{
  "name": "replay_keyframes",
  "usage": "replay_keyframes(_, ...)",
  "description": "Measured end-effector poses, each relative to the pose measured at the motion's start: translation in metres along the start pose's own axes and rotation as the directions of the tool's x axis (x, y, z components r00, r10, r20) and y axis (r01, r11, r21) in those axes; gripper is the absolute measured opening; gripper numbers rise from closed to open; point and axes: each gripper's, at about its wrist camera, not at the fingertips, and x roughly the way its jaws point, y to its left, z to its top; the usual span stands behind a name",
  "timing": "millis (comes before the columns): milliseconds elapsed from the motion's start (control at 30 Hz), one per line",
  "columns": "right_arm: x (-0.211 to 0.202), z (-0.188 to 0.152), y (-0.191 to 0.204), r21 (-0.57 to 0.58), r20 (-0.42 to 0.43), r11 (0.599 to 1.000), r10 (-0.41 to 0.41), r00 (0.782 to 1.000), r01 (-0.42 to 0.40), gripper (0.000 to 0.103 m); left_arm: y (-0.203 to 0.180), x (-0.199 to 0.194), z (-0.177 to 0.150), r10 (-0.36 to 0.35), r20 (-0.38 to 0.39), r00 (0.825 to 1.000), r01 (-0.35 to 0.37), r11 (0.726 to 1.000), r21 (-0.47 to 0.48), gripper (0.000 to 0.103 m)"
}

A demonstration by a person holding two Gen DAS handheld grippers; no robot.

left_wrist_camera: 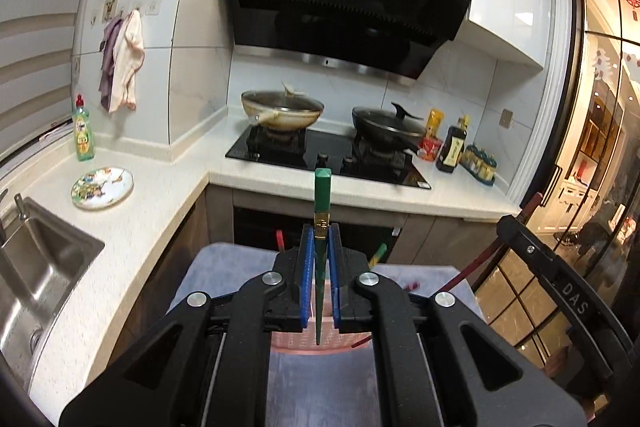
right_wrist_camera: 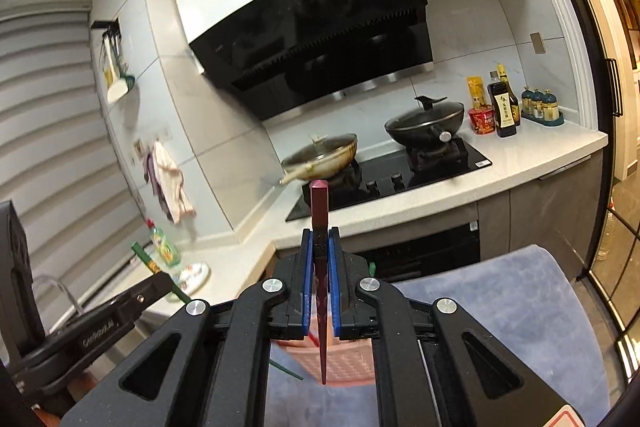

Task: Organize utensils
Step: 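Lower both chopsticks into the pink holder and open both tools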

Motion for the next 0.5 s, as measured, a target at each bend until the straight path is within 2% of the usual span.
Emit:
replay_keyframes(167,0.036,0.007,-0.003,0.023,-0.010,1.000,-0.008,1.000,0.008,0.007,0.004,0.026,0.016,0.014,0.029,0.999,-0.015,1.000,0.005,0.007)
replay_keyframes(367,0.073,-0.005,-0.009,0.018,-0.059,0.999,-0.031,0.998,0.032,0.007,0.012,0.060,0.009,0.030,-0.016,0.999,-0.030,0.999,0.012,0.007)
replay_keyframes(500,0.091,-0.019,-0.014,0.017,-0.102,0.999,-0.036,0.994,0.038,0.007,0.018,0.078,-0.002,0.016,-0.054,0.998,-0.016,1.000,0.000,0.007)
